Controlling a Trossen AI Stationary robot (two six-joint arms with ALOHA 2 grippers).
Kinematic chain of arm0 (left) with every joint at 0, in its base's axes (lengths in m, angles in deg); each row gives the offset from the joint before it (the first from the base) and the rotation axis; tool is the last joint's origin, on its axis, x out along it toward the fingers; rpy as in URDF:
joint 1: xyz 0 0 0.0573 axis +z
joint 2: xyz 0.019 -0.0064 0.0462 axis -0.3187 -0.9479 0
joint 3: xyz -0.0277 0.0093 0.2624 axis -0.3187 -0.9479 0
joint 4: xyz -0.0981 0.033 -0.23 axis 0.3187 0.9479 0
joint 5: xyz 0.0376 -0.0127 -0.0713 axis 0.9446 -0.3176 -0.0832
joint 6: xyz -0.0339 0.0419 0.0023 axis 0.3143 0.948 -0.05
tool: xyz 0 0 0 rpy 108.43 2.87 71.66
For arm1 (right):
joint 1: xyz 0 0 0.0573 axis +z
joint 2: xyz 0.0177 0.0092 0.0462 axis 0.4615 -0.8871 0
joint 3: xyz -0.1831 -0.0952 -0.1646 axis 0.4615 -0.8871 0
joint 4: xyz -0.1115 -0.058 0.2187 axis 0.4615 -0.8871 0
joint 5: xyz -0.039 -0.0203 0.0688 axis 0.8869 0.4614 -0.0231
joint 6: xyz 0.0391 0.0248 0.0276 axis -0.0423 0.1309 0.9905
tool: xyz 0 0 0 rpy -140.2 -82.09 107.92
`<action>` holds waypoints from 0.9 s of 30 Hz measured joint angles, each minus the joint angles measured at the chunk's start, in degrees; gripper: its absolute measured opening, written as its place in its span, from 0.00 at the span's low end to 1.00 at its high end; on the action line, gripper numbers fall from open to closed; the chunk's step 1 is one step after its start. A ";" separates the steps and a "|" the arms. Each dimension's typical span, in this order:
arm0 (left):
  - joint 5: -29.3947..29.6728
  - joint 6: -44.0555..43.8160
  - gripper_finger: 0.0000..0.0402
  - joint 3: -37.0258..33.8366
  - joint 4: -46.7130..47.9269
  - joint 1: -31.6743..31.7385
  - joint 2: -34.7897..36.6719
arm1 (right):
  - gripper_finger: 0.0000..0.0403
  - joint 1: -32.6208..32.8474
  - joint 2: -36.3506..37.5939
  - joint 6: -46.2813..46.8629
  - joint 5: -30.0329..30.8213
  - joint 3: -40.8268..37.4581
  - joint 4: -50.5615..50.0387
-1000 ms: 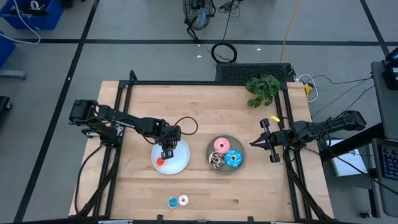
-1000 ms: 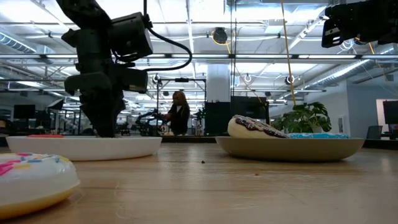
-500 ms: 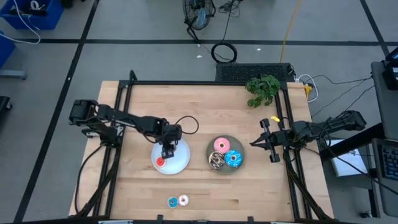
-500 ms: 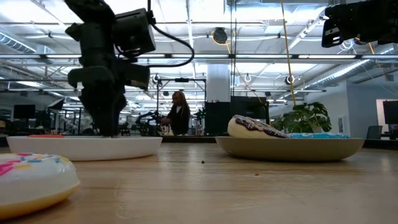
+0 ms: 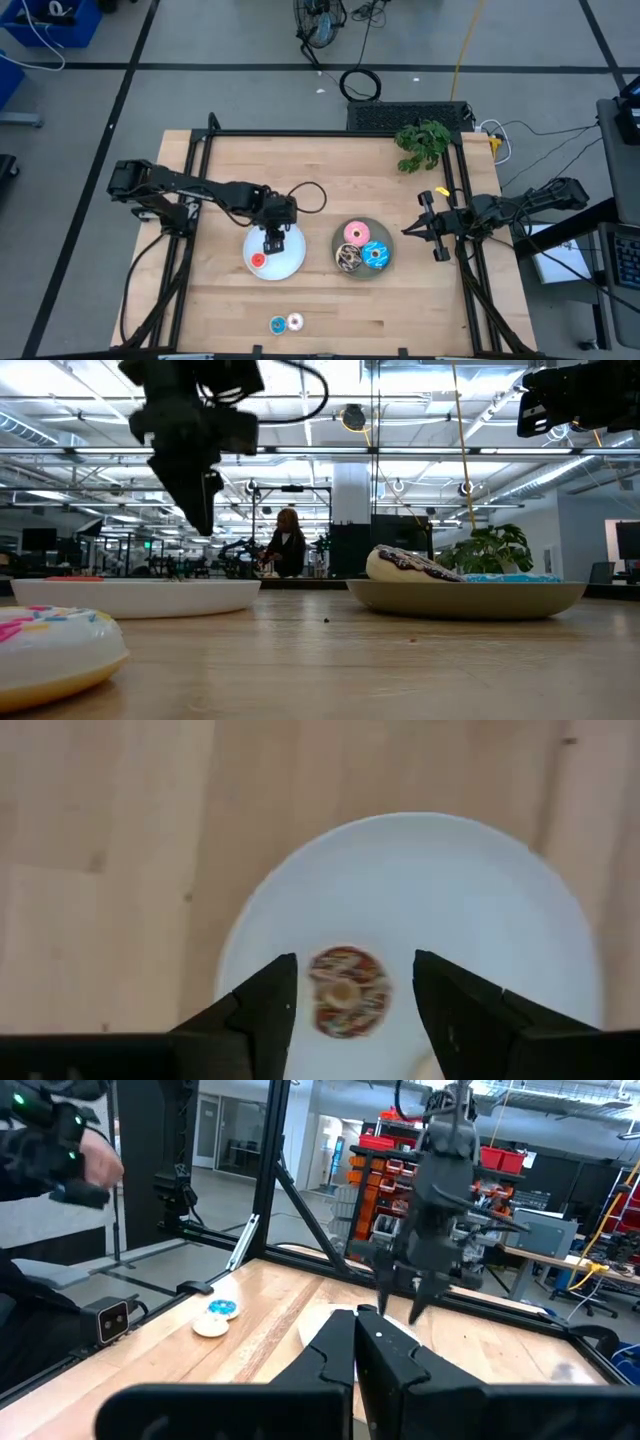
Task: Pick & Place donuts
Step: Put the small white donut on the white plate
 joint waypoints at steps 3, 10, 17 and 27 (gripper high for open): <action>-0.04 -1.39 0.45 3.37 3.48 -2.40 1.32 | 0.00 0.00 -0.02 -0.17 0.00 0.00 0.02; 9.59 -1.15 0.22 5.96 -2.99 -12.48 4.32 | 0.00 0.00 -0.35 -0.15 0.00 0.00 0.45; 12.38 -2.19 0.03 5.85 -8.35 -20.49 4.74 | 0.00 0.00 -1.12 -0.26 0.00 0.02 1.12; 20.73 -2.15 0.03 -3.22 -27.04 -27.67 4.81 | 0.00 0.00 -1.14 -0.61 0.02 0.02 1.52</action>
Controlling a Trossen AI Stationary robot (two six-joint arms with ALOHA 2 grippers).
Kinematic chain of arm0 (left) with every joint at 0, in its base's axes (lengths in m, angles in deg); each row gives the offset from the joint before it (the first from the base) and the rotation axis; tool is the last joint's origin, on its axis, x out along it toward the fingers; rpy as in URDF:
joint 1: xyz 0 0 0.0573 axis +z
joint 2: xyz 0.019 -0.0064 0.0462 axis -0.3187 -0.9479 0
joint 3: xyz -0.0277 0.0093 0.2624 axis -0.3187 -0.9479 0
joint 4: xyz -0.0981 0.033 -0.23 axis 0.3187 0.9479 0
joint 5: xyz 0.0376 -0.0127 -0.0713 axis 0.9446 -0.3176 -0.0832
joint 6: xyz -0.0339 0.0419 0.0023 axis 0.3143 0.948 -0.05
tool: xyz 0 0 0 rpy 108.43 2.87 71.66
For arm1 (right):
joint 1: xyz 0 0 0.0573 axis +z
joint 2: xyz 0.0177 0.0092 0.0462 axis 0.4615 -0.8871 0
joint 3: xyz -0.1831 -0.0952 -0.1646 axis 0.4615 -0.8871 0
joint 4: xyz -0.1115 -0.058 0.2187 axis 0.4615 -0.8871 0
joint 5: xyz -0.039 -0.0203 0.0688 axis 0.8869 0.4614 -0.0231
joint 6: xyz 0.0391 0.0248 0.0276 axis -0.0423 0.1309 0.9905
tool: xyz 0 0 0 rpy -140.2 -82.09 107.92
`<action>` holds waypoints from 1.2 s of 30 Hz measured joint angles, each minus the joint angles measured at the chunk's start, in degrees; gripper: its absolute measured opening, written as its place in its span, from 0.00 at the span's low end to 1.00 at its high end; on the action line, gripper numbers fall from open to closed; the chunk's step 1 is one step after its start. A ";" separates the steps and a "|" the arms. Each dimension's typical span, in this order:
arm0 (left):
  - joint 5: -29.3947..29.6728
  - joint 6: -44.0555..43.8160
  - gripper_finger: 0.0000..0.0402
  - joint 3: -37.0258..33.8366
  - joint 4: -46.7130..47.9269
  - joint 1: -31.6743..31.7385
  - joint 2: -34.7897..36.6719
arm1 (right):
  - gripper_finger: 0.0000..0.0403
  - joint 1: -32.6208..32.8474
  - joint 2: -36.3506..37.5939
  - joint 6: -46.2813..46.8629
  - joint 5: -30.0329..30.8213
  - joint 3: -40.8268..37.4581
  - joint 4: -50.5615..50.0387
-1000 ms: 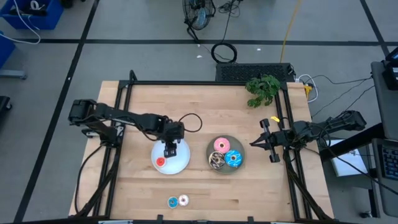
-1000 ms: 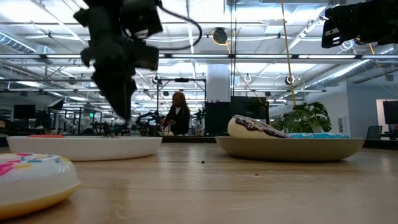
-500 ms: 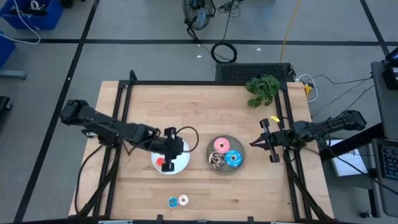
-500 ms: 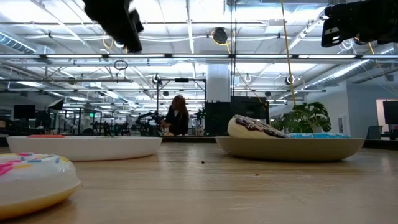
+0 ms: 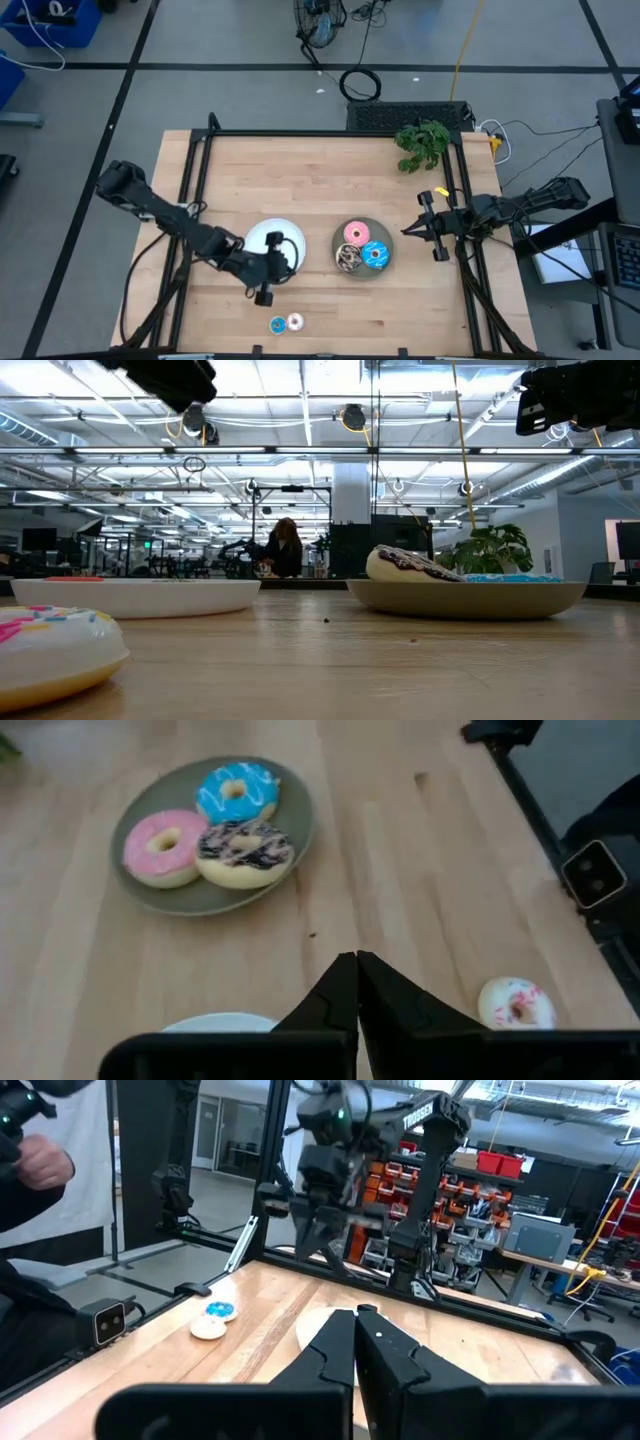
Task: Pick & Place donuts
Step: Put the small white donut on the white plate
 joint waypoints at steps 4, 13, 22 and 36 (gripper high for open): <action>-0.02 -0.26 0.01 -6.51 -10.80 -0.66 -0.04 | 0.00 0.00 0.00 0.00 0.00 0.00 0.01; 2.95 -3.51 0.01 -12.86 -17.37 -2.61 -0.07 | 0.00 0.00 0.00 -1.41 0.20 0.00 0.22; 3.04 -2.78 0.01 -12.87 -17.43 -2.60 -0.07 | 0.00 0.00 0.00 -1.51 0.20 0.00 0.43; 0.86 -9.05 0.07 -7.69 -14.28 -2.72 -1.81 | 0.00 0.00 -0.01 -2.55 0.22 0.00 0.43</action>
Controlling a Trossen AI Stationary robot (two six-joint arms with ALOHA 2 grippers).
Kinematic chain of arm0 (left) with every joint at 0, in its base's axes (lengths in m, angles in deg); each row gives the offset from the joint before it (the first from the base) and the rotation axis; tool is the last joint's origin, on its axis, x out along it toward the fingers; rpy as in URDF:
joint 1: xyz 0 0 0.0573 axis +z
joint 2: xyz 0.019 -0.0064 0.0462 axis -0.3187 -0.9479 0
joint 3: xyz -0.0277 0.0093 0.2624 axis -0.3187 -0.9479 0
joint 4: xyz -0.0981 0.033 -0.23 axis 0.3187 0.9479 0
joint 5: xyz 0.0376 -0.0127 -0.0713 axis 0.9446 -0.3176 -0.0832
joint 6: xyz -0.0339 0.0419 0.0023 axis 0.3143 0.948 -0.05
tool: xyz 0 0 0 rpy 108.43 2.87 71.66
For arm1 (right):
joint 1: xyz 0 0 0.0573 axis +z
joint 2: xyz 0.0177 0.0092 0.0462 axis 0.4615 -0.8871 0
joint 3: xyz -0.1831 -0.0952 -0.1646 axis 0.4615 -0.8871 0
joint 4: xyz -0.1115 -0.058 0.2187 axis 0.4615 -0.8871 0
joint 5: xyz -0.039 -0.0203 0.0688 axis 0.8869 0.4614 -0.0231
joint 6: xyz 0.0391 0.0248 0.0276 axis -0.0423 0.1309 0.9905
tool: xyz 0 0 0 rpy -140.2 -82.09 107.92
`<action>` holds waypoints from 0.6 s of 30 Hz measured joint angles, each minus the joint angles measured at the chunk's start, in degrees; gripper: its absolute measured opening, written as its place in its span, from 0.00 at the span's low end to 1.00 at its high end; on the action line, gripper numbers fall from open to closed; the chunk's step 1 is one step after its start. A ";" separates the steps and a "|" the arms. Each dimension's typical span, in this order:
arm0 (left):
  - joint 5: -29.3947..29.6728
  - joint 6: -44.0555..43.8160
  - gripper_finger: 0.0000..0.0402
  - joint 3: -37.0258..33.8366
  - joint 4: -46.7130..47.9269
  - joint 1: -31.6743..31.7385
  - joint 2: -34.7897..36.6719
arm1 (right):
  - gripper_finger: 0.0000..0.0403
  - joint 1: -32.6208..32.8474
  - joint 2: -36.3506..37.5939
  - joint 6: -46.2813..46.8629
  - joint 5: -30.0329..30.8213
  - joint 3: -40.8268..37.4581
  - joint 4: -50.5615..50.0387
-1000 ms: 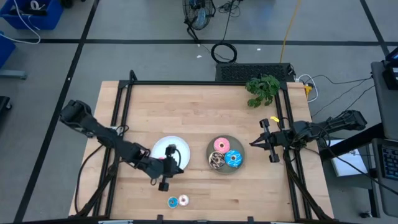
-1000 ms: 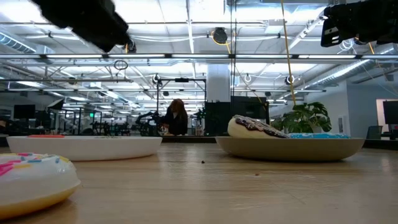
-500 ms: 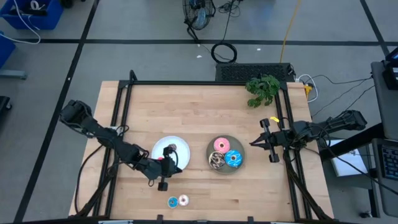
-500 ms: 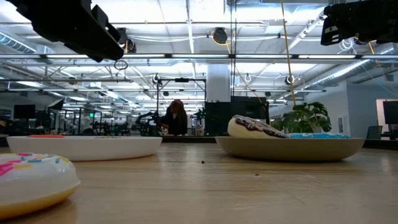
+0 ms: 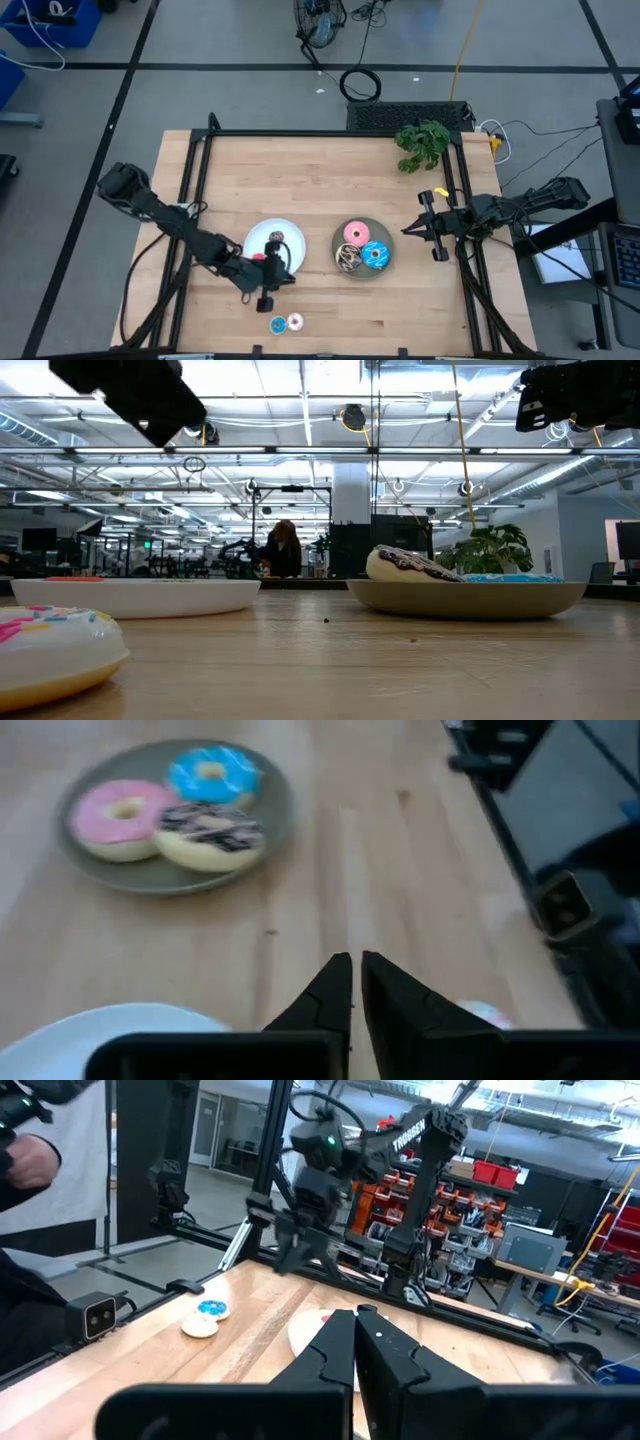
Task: Pick & Place donuts
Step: Put the small white donut on the white plate
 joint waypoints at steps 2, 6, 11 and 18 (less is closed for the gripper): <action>-1.92 -0.08 0.04 4.58 5.74 -0.08 -1.83 | 0.00 -0.02 -0.01 -0.12 0.00 -0.02 0.17; -2.48 -0.04 0.02 16.32 18.49 -0.25 -7.80 | 0.00 -0.02 0.01 -0.23 0.00 -0.02 0.91; -5.86 -0.61 0.05 31.52 33.77 -0.71 -17.13 | 0.00 -0.02 -0.01 0.14 -0.02 -0.02 0.83; -13.48 -4.14 0.06 45.76 41.99 -1.00 -28.77 | 0.00 0.00 -0.02 1.39 -0.18 -0.02 0.11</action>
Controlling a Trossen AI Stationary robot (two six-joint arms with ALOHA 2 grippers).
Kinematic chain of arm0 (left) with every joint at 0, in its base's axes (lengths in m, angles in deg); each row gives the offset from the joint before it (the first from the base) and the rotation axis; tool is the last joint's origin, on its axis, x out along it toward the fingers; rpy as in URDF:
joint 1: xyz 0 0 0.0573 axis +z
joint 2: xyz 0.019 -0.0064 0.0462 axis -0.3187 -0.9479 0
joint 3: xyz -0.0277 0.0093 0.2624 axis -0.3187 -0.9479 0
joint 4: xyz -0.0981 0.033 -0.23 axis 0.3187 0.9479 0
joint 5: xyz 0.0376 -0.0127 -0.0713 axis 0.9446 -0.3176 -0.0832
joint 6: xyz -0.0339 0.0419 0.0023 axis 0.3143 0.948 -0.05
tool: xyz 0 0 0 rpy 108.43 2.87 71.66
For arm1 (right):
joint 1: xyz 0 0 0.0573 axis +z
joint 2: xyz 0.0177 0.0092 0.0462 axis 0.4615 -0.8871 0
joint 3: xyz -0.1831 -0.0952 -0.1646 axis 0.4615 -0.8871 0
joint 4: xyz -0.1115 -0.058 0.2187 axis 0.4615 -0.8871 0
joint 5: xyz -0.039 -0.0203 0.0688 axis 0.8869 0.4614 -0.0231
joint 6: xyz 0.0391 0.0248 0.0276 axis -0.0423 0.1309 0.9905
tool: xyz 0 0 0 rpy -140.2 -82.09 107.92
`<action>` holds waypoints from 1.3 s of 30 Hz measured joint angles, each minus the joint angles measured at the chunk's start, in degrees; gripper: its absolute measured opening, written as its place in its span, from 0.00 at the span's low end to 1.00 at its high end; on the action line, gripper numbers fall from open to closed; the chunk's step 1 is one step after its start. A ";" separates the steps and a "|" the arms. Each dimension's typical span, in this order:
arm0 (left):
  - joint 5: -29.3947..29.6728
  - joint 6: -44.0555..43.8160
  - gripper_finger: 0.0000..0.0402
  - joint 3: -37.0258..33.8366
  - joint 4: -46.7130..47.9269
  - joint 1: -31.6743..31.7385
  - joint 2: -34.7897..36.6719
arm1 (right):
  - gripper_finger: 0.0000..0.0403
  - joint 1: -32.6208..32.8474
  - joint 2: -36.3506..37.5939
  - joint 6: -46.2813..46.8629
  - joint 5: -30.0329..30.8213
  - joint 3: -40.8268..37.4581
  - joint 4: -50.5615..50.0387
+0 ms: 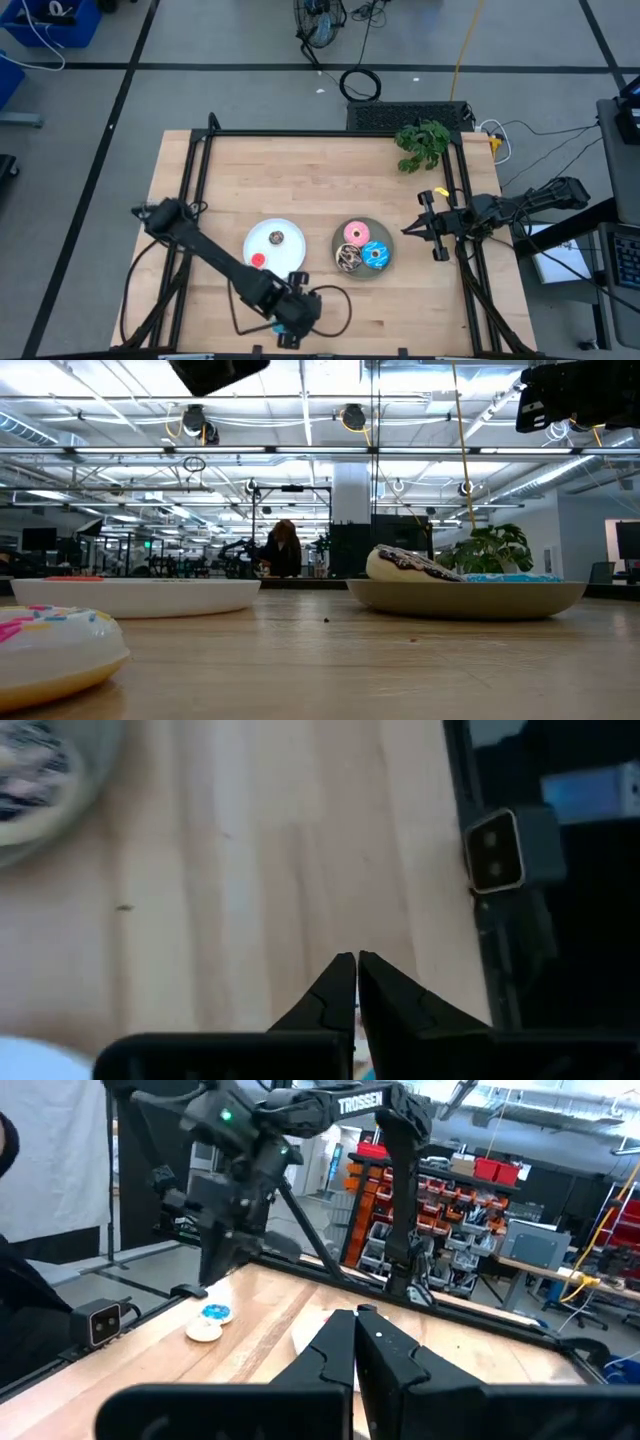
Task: Pick & Place donuts
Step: Put the small white donut on the white plate
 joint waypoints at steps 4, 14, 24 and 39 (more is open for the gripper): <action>-3.29 0.73 0.11 1.36 1.72 -0.42 -2.45 | 0.00 0.00 -0.15 0.09 -0.04 0.00 -0.22; -0.94 -2.39 0.48 1.36 2.11 -1.83 -4.77 | 0.00 0.00 -0.74 0.31 -0.06 -0.04 -1.31; 1.54 -0.58 0.63 1.36 1.46 -1.88 -5.26 | 0.00 0.00 -0.72 -2.37 -0.06 -0.04 -0.96; -0.21 -0.76 0.57 0.82 7.32 -1.28 -8.04 | 0.00 0.00 -0.72 -2.81 -0.08 -0.04 -1.01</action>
